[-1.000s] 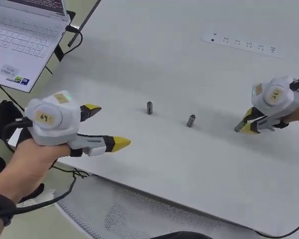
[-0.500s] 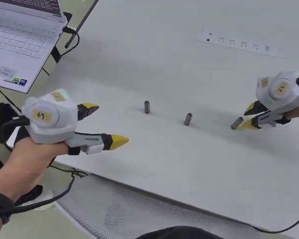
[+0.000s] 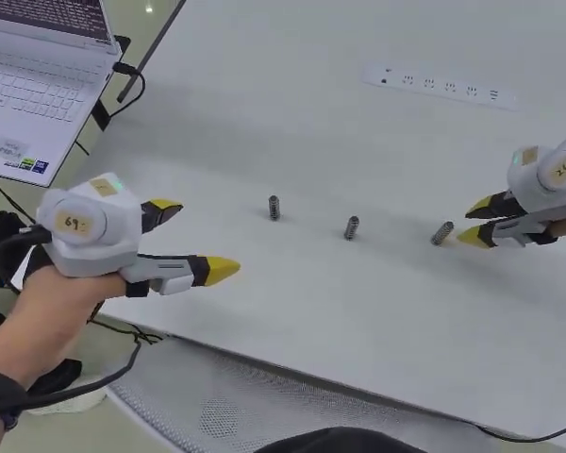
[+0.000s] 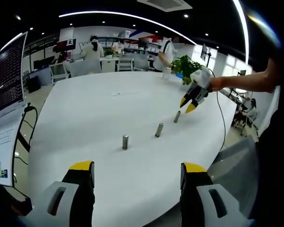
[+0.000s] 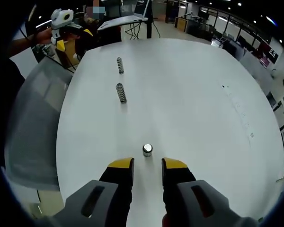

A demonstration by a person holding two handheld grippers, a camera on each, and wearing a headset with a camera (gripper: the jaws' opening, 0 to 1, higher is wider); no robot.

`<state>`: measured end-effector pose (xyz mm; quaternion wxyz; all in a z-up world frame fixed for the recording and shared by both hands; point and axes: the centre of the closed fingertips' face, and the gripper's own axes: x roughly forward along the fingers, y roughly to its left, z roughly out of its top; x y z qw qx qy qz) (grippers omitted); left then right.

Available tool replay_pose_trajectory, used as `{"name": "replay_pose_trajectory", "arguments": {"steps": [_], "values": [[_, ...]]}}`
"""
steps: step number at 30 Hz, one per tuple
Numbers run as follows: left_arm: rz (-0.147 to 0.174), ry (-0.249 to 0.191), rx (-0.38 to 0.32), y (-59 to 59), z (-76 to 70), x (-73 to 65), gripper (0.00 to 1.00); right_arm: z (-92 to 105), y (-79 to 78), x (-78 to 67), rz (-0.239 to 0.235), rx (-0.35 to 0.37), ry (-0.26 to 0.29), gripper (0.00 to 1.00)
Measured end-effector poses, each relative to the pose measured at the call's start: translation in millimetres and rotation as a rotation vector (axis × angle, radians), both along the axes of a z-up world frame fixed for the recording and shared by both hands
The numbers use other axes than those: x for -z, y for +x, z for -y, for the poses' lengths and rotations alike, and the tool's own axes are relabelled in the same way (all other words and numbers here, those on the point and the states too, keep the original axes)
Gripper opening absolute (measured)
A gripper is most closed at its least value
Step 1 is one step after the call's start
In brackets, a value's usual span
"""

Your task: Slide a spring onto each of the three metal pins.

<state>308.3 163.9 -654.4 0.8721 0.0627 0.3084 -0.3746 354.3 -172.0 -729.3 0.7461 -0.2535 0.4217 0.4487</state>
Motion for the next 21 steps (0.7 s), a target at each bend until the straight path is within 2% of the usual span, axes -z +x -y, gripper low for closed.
{"name": "replay_pose_trajectory", "arguments": {"steps": [3, 7, 12, 21], "values": [[0.002, -0.001, 0.000, -0.3, -0.2, -0.9, 0.71, 2.5, -1.6, -1.8, 0.012, 0.030, 0.015, 0.22], [0.005, -0.002, 0.001, -0.5, -0.1, -3.2, 0.71, 3.8, -3.9, -8.4, 0.031, 0.093, 0.062, 0.23], [0.009, -0.005, 0.005, -0.1, 0.5, -5.1, 0.71, 10.6, -10.4, -9.3, 0.041, 0.148, 0.077, 0.24], [0.017, -0.008, 0.020, 0.1, 4.0, -8.5, 0.71, 14.1, -23.1, -22.2, 0.083, 0.297, 0.179, 0.27]]}}
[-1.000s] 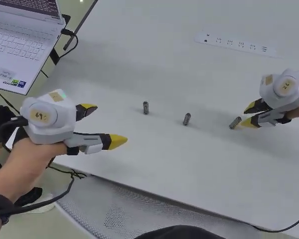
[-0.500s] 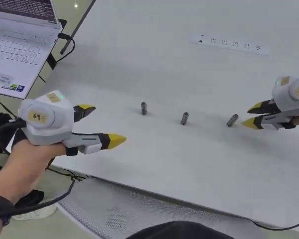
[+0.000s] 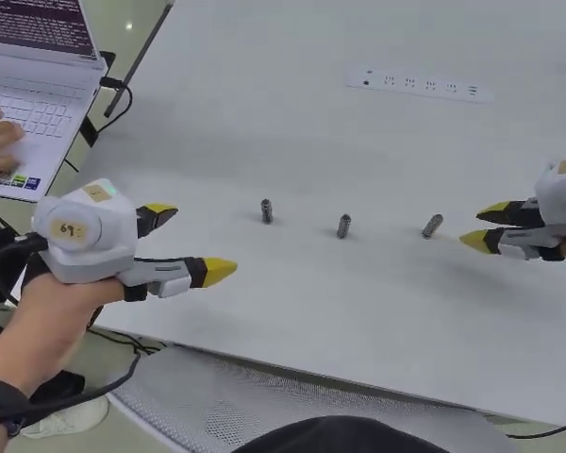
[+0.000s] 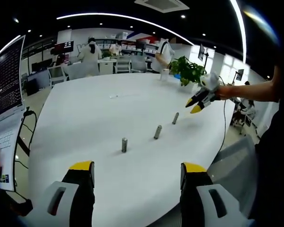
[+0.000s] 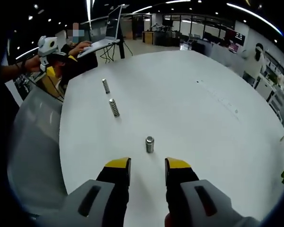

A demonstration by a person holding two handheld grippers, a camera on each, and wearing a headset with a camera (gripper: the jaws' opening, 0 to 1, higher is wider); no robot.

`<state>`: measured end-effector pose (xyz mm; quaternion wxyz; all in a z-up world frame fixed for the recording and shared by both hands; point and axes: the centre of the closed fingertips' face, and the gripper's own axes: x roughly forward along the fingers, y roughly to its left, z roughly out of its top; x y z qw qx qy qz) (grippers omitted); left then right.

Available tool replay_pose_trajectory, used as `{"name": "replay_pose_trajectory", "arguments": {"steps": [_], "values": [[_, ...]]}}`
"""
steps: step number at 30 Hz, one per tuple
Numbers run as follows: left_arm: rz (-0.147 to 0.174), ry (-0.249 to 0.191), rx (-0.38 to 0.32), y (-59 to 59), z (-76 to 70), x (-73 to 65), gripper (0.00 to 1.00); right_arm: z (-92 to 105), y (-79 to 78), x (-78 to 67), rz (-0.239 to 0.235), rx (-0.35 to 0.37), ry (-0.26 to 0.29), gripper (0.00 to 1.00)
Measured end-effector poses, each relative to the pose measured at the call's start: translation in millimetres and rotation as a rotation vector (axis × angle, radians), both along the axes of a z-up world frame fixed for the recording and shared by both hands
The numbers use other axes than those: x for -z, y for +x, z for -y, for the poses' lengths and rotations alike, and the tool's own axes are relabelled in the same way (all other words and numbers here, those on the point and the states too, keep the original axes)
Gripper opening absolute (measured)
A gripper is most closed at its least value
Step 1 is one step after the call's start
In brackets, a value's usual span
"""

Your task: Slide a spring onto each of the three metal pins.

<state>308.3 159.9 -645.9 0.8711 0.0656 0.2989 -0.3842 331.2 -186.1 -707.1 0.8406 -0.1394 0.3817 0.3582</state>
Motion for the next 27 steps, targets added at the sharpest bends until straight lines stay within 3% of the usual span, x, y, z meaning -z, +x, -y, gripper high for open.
{"name": "replay_pose_trajectory", "arguments": {"steps": [4, 14, 27], "values": [[0.003, -0.002, 0.015, -0.4, 3.1, -1.1, 0.71, 1.2, -8.7, -5.0, 0.013, 0.064, 0.052, 0.28], [0.011, -0.013, 0.039, 1.5, 7.8, -3.8, 0.71, -0.7, -32.9, -17.3, 0.046, 0.149, 0.093, 0.35], [0.020, -0.028, 0.057, -0.4, 7.6, -8.2, 0.71, -21.2, -62.6, -28.4, 0.082, 0.221, 0.135, 0.48]]}}
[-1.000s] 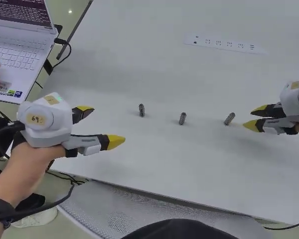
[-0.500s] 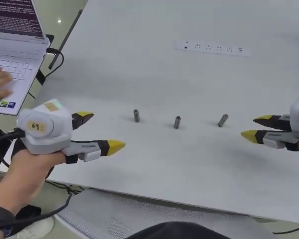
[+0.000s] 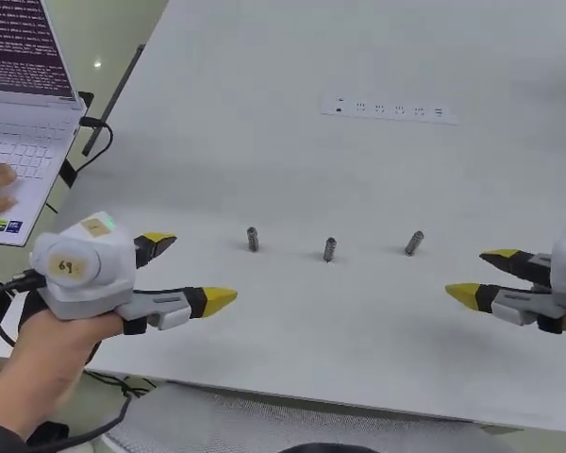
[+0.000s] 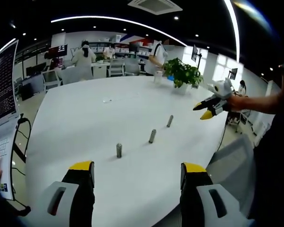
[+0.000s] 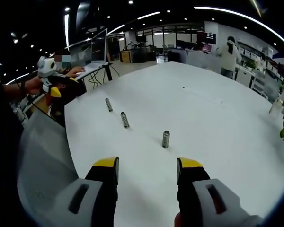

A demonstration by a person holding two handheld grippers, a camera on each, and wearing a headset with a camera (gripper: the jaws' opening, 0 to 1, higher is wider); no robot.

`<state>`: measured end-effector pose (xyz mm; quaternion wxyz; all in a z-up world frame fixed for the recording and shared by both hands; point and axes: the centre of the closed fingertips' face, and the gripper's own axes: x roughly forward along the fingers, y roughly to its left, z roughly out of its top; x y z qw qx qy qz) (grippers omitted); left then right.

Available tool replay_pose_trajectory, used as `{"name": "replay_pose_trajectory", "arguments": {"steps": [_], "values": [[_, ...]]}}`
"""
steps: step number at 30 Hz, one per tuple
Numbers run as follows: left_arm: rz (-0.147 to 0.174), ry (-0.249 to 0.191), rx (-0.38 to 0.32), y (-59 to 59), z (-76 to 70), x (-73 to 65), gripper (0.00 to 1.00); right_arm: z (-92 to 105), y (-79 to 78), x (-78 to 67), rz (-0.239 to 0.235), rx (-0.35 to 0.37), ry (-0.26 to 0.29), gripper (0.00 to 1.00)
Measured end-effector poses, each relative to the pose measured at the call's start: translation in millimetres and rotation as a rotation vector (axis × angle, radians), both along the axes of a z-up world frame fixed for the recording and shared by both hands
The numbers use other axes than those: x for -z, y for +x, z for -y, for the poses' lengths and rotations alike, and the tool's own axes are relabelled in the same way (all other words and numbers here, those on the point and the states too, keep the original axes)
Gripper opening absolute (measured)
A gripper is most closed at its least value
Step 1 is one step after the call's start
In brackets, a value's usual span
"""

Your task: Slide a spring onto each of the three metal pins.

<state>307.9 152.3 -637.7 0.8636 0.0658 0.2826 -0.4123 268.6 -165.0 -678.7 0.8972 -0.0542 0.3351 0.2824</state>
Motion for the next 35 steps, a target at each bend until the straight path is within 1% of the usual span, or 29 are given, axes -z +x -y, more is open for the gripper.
{"name": "replay_pose_trajectory", "arguments": {"steps": [4, 8, 16, 21, 23, 25, 35], "values": [[0.001, -0.004, -0.001, -0.9, -1.3, -0.9, 0.71, -4.8, -9.5, -1.1, 0.000, 0.018, 0.012, 0.51], [0.002, -0.009, -0.003, -2.3, -2.3, -1.0, 0.71, -10.2, -18.9, -1.4, 0.002, 0.029, 0.021, 0.53], [0.004, -0.021, -0.013, -4.7, -3.9, -1.5, 0.71, -18.2, -30.1, -1.0, 0.004, 0.045, 0.036, 0.58], [0.002, -0.023, -0.019, -8.3, -5.9, 0.2, 0.71, -20.8, -34.1, 2.3, 0.001, 0.052, 0.045, 0.60], [0.003, -0.023, -0.023, -8.8, -7.0, 0.5, 0.71, -22.7, -36.2, 4.9, -0.005, 0.046, 0.047, 0.63], [0.002, -0.026, -0.029, -9.3, -8.4, 0.6, 0.71, -26.6, -39.3, 7.6, -0.011, 0.032, 0.036, 0.66], [0.005, -0.031, -0.050, -10.9, -14.8, -2.1, 0.72, -34.7, -41.9, 8.0, -0.021, 0.035, 0.049, 0.68]]}}
